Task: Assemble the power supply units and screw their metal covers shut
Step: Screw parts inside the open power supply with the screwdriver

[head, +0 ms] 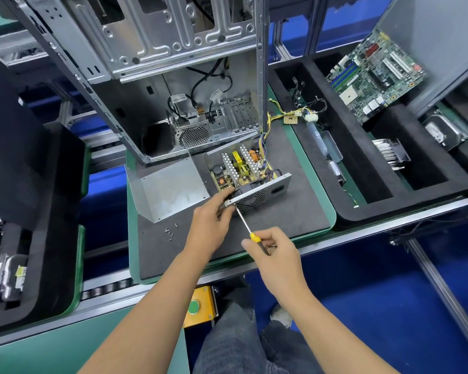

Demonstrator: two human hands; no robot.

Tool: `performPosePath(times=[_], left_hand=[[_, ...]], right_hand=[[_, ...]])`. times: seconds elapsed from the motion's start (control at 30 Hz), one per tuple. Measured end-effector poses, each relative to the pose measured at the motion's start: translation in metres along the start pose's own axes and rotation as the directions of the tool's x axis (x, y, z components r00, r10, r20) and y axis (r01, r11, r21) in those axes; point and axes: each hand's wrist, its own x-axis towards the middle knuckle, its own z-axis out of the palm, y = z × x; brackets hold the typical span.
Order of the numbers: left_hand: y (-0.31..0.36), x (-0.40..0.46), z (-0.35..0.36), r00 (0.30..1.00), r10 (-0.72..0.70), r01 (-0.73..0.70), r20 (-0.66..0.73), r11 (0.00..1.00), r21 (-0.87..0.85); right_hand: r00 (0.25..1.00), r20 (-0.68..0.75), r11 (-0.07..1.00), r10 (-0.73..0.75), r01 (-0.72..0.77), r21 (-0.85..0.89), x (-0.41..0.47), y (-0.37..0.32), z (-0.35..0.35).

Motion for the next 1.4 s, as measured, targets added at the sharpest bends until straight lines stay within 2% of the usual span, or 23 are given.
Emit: performPosePath(times=[0.07,0.17,0.3,0.43,0.57,0.67,0.77,0.87,1.03,1.13,1.2,1.27,1.33,1.37,1.4], left_hand=[[0.0,0.0,0.0,1.0,-0.001,0.001,-0.011,1.0,-0.001],[0.0,0.0,0.0,1.0,0.004,-0.004,-0.007,1.0,0.003],[-0.001,-0.001,-0.001,1.0,0.015,-0.015,-0.014,1.0,0.025],[-0.002,0.0,0.001,0.999,0.024,-0.023,-0.025,0.999,0.03],[-0.005,0.001,0.002,0.999,0.03,-0.029,-0.026,0.999,0.044],[-0.005,0.001,0.002,1.0,0.022,-0.021,-0.022,0.999,0.045],[-0.005,0.001,0.002,0.999,0.026,-0.024,-0.027,0.998,0.056],[-0.005,0.001,0.003,0.999,0.021,-0.019,-0.03,0.998,0.058],[-0.004,0.001,0.003,0.999,0.019,-0.018,-0.026,0.999,0.045],[-0.002,0.001,0.003,1.0,0.013,-0.013,-0.025,0.999,0.039],[-0.001,0.001,0.002,1.0,0.004,-0.003,-0.025,0.999,0.032],[0.0,0.0,0.002,1.0,-0.001,0.002,-0.031,1.0,0.02],[0.002,-0.001,0.003,0.999,0.003,-0.003,-0.041,1.0,0.01],[0.003,-0.001,0.003,0.999,0.007,-0.006,-0.046,1.0,0.011],[0.004,-0.001,0.003,0.999,0.011,-0.01,-0.049,1.0,0.015]], right_hand=[[0.996,-0.05,0.997,-0.074,0.072,-0.033,-0.005,-0.002,0.005],[0.995,-0.053,0.997,-0.083,0.083,-0.005,-0.009,-0.004,0.012],[1.0,0.008,0.994,-0.013,0.012,0.11,-0.015,0.001,0.018],[0.997,-0.014,0.981,0.073,-0.07,0.178,-0.018,0.005,0.018],[0.979,0.12,0.931,0.163,-0.193,0.31,-0.007,-0.001,0.009],[0.973,0.133,0.957,0.19,-0.214,0.196,-0.007,0.0,0.006],[0.986,0.044,0.964,0.159,-0.165,0.206,-0.01,0.005,0.008],[0.988,0.042,0.973,0.149,-0.154,0.172,-0.013,0.004,0.008],[0.943,0.189,0.902,0.275,-0.321,0.289,-0.004,-0.006,0.001],[0.921,0.242,0.873,0.304,-0.371,0.316,0.0,-0.009,0.002],[0.947,0.194,0.916,0.255,-0.301,0.265,-0.002,-0.004,0.005],[0.995,0.06,0.996,0.079,-0.081,0.033,-0.004,0.004,0.008],[0.995,-0.059,0.972,-0.086,0.071,-0.226,-0.004,0.01,0.01],[0.995,-0.059,0.968,-0.079,0.063,-0.244,-0.005,0.009,0.011],[0.999,-0.028,0.994,0.03,-0.033,-0.105,-0.003,0.007,0.012]])
